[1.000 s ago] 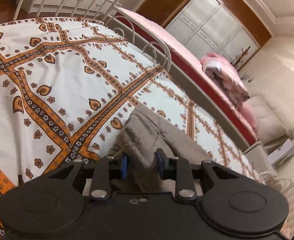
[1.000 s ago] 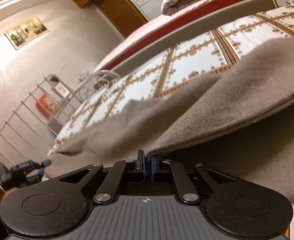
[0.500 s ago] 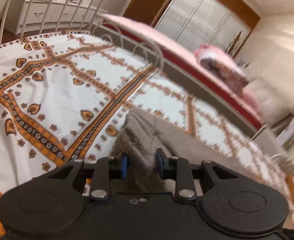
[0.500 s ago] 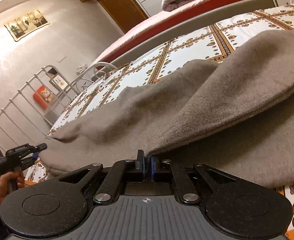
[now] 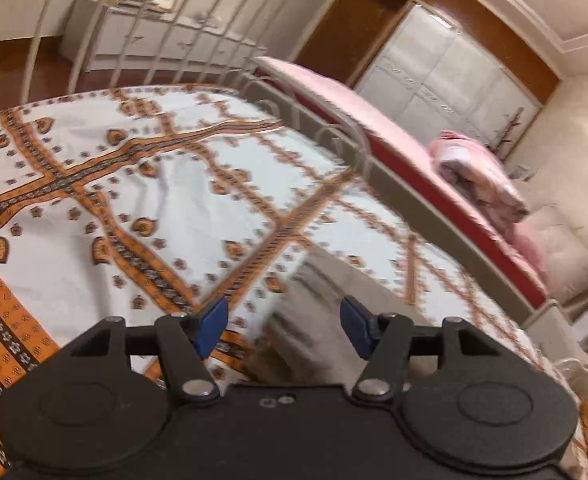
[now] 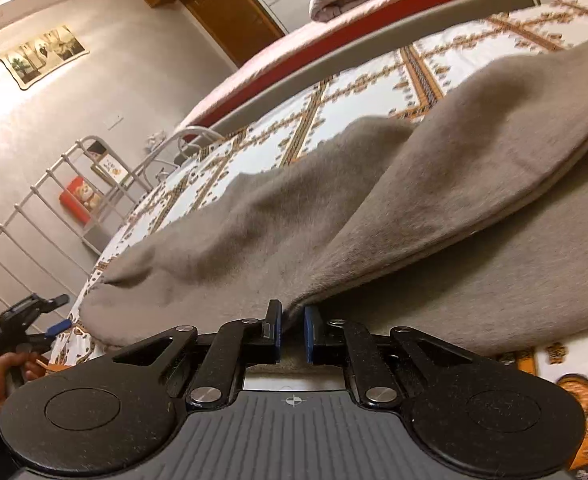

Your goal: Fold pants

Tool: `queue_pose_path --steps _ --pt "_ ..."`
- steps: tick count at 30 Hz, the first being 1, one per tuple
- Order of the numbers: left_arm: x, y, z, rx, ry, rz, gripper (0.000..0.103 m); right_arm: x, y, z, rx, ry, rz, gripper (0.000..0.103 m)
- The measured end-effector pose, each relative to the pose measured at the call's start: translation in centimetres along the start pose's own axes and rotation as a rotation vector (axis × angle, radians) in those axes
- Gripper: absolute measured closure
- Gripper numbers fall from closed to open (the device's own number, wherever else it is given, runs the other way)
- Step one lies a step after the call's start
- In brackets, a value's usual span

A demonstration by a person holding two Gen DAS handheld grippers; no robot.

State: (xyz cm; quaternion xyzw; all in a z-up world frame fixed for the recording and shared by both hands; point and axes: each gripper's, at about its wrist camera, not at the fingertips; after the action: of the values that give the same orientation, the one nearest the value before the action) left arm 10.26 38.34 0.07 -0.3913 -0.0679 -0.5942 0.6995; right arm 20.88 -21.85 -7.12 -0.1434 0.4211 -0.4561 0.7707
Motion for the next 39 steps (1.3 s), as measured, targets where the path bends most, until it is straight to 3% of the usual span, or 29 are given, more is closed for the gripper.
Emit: queue_pose_path --steps 8,12,14,17,21,23,25,26,28,29,31,34,35,36,37,39 --pt "8.2 2.6 -3.7 -0.199 0.256 -0.093 0.054 -1.2 -1.5 1.2 0.059 -0.006 0.024 0.093" --pt "10.0 6.6 -7.2 -0.457 0.376 -0.069 0.053 -0.2 -1.7 1.6 0.053 0.003 -0.028 0.093" --pt "11.0 6.7 -7.5 -0.443 0.437 -0.046 0.053 1.3 -2.4 2.4 0.066 0.052 -0.047 0.093" --pt "11.3 6.2 -7.0 -0.395 0.383 -0.118 0.052 3.9 -3.5 4.1 0.077 0.113 -0.076 0.093" --pt "11.5 7.9 -7.7 -0.439 0.400 -0.036 0.050 7.3 -4.6 6.3 0.076 0.145 -0.128 0.093" --pt "11.7 8.3 -7.8 -0.434 0.410 -0.026 0.046 8.9 -4.7 6.5 0.054 0.193 -0.126 0.093" --pt "12.3 8.7 -8.1 -0.443 0.428 -0.027 0.032 10.0 -4.4 6.2 0.033 0.245 -0.106 0.092" --pt "12.5 9.0 -8.3 -0.445 0.442 -0.025 0.031 10.4 -4.0 5.9 0.024 0.264 -0.099 0.087" --pt "12.9 9.2 -8.6 -0.450 0.466 -0.019 0.028 11.3 -3.5 5.7 0.027 0.308 -0.092 0.067" --pt "13.0 9.1 -8.7 -0.451 0.467 -0.020 0.028 11.7 -3.2 5.6 0.034 0.329 -0.102 0.051" --pt "12.6 9.1 -8.4 -0.448 0.442 -0.031 0.028 12.9 -2.7 5.9 0.045 0.371 -0.105 0.049" --pt "12.1 9.0 -8.1 -0.445 0.412 -0.053 0.028 13.9 -2.0 6.8 0.053 0.413 -0.083 0.050" --pt "12.0 9.0 -8.1 -0.445 0.411 -0.057 0.028 14.1 -1.8 7.1 0.057 0.411 -0.083 0.056" --pt "12.0 8.9 -8.1 -0.445 0.412 -0.059 0.028 14.3 -1.6 7.4 0.059 0.404 -0.094 0.077" --pt "12.0 8.9 -8.1 -0.446 0.416 -0.062 0.026 14.5 -1.3 7.6 0.056 0.398 -0.116 0.092" --pt "11.9 8.7 -8.1 -0.446 0.418 -0.069 0.026 14.9 -1.2 7.6 0.054 0.396 -0.135 0.097"
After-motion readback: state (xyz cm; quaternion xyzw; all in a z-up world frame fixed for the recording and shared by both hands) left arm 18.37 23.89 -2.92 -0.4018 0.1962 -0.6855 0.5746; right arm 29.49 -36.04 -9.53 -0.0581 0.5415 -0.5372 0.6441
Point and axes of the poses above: each gripper's, at about its wrist camera, not at the fingertips, and y roughly the way its jaws point, x to its right, z to its top, and after that the axes turned 8 degrees about -z, right-handed
